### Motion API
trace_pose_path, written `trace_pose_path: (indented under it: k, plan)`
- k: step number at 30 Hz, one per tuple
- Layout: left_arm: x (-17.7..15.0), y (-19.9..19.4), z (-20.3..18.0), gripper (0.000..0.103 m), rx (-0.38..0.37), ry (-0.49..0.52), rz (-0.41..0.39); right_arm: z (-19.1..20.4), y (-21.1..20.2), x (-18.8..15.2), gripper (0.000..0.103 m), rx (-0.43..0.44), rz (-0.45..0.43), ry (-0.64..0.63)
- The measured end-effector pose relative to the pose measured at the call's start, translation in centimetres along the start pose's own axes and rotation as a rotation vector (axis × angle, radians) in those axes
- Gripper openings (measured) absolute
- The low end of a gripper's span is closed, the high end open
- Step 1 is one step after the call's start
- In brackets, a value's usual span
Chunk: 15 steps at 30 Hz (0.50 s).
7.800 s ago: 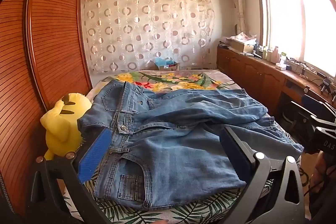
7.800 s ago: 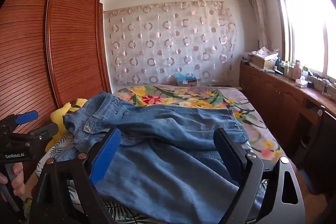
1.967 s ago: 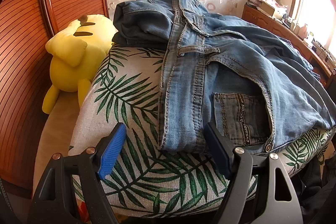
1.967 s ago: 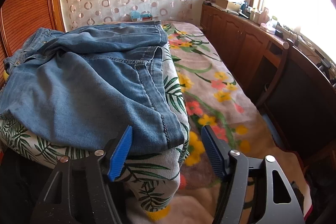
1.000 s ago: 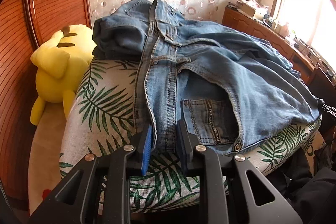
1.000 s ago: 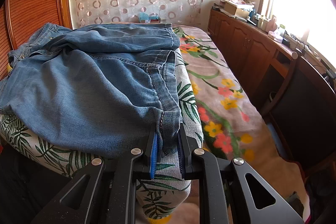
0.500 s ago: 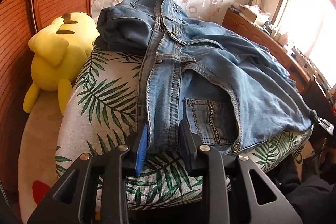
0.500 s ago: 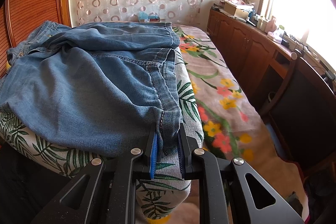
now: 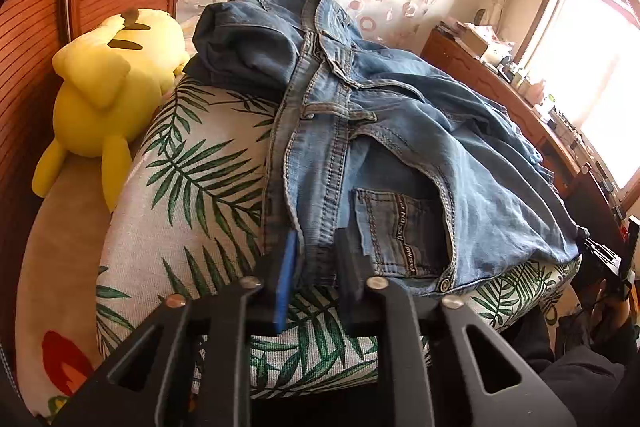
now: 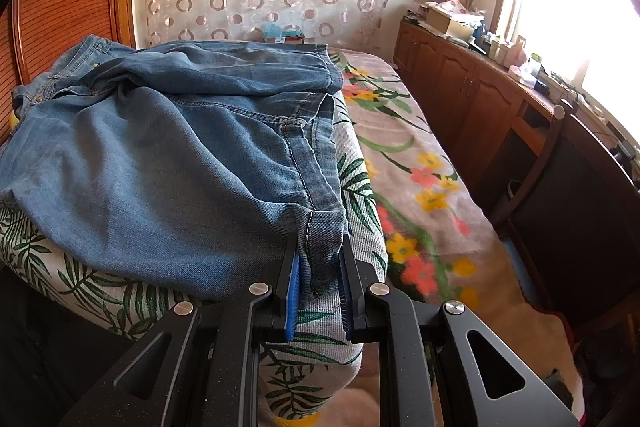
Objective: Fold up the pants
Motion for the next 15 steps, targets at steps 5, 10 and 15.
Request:
trace_pose_path:
  k: [5,10,15]
  plan:
    - [0.6,-1.3,-0.8,0.012,0.039,0.045,-0.045,-0.1,-1.0,0.5,0.013,0.0,-0.019,-0.017]
    - [2.1,-4.5,-2.1,0.008,0.053,0.098,-0.114,-0.4,-2.8,2.1,0.008,0.029,-0.061,-0.007]
    - [3.0,-6.5,-3.2,0.007,0.063,0.133,-0.159,-0.4,-4.7,3.9,0.007,0.03,-0.114,-0.038]
Point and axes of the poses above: each gripper's, at about its wrist camera, not at the fingertips, and y roughly the way its jaws point, z to its left, x to its top, the point moved 8 cm from there along y, roughly the way its jaws point, and after that the axes turned 6 degrees about x, right-handed, at the moved point
